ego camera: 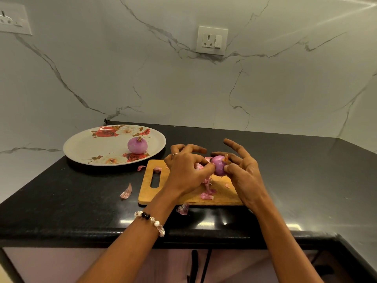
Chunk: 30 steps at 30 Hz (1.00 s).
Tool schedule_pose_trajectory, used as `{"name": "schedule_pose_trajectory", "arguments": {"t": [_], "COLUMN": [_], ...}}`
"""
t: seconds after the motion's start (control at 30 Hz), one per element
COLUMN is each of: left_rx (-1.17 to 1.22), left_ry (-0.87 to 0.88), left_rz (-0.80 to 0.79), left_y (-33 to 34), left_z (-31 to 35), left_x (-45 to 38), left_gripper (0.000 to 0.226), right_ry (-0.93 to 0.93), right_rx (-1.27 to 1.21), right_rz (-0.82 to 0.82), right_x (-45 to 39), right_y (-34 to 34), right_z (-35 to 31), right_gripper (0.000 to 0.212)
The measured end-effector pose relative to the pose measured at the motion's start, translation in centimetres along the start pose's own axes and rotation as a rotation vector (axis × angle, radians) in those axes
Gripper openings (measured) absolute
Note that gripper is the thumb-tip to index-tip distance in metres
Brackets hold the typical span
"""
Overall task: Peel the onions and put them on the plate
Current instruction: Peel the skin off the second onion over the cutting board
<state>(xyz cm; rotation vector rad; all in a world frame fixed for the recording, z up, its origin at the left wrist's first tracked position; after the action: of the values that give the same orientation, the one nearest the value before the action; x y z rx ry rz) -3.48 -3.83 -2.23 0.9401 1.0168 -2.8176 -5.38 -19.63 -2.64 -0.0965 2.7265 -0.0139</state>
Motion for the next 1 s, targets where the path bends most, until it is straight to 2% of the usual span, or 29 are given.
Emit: {"name": "schedule_pose_trajectory", "arguments": {"t": [0.47,0.63,0.73,1.0], "left_rx": [-0.009,-0.032,0.044,0.149], "left_ry": [-0.008,0.033,0.017,-0.01], "left_rz": [-0.051,0.046,0.07,0.023], "left_y": [0.15,-0.15,-0.17,0.01], "left_z": [0.11,-0.03,-0.02,-0.05], "left_x": [0.09,0.02,0.0,-0.22], "left_gripper": [0.023,0.009,0.011,0.038], "right_ry": [0.013,0.0,-0.004,0.057], "right_rx": [0.108,-0.018,-0.056,-0.182], "right_rz": [-0.019,-0.017,0.003,0.095], "right_x": [-0.05,0.0,-0.04,-0.16], "right_y": [-0.25,-0.12,-0.3,-0.45], "right_z": [0.47,0.1,0.09,0.07], "right_gripper": [0.068,0.063,0.059,0.046]}}
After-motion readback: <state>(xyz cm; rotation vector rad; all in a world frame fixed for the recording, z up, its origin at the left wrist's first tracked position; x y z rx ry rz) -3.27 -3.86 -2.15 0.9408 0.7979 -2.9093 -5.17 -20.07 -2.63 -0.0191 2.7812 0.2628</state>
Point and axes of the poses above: each hand's wrist, its own x-axis away from the middle knuckle, its own y-axis out of the palm, z = x × y, the point moved 3 cm from there along -x, towards the middle knuckle, and after that the axes turned 5 degrees about -z, right-handed, at the moved point
